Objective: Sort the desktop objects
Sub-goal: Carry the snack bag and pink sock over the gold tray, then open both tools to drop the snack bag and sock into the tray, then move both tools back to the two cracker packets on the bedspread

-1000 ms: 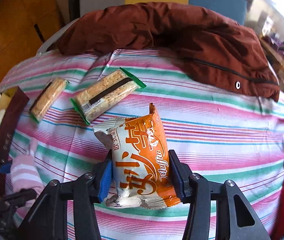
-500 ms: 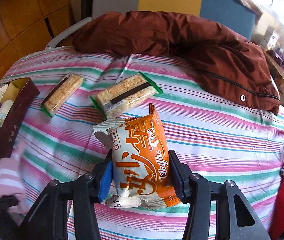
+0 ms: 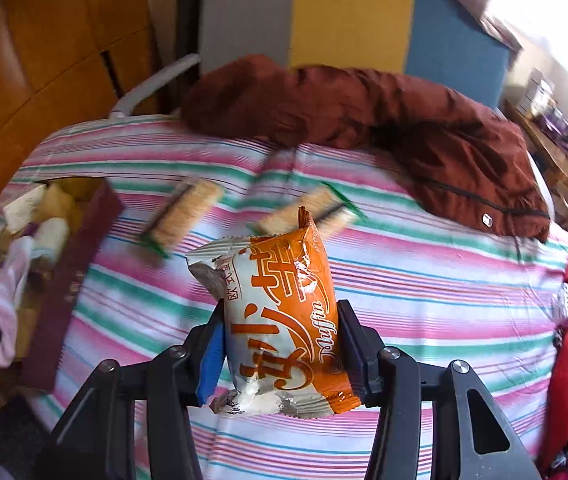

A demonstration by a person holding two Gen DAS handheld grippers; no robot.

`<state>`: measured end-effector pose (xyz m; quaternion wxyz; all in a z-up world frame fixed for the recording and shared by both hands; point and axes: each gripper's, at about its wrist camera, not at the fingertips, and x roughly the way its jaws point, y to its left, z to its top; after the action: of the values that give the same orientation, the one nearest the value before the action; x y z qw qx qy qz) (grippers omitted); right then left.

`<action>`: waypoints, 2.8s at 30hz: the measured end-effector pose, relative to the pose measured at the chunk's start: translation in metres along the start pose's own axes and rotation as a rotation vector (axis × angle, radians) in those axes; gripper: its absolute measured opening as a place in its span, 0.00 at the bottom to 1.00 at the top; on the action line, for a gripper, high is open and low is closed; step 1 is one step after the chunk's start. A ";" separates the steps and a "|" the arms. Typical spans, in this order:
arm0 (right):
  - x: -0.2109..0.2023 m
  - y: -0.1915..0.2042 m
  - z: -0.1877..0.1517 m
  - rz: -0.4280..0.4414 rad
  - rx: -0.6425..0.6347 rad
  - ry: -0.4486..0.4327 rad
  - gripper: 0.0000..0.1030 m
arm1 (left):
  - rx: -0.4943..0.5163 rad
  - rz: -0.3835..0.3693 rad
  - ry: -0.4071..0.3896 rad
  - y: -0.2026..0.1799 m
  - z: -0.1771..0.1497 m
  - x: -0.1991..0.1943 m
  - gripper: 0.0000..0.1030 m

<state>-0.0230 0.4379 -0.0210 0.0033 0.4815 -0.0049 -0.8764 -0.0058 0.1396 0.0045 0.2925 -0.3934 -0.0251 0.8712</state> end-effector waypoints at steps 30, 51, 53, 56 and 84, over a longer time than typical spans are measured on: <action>0.039 0.223 0.071 0.317 -0.002 -0.037 0.52 | -0.238 0.320 -0.072 0.183 0.010 -0.037 0.50; 0.037 0.221 0.031 0.288 -0.009 -0.073 0.68 | -0.298 0.366 0.054 0.193 -0.005 0.006 0.74; 0.034 0.221 0.027 0.293 -0.003 -0.078 0.73 | -0.307 0.369 0.040 0.193 -0.005 0.000 0.74; 0.032 0.221 0.020 0.298 0.003 -0.077 0.77 | -0.306 0.389 0.002 0.189 -0.006 -0.014 0.74; 0.008 0.147 -0.019 0.204 0.105 -0.092 0.85 | -0.141 0.173 -0.051 0.078 -0.011 -0.031 0.73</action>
<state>-0.0113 0.2912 -0.0360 0.0670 0.4374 -0.0999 -0.8912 -0.0203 0.0568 -0.0042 0.1871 -0.3916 -0.0597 0.8989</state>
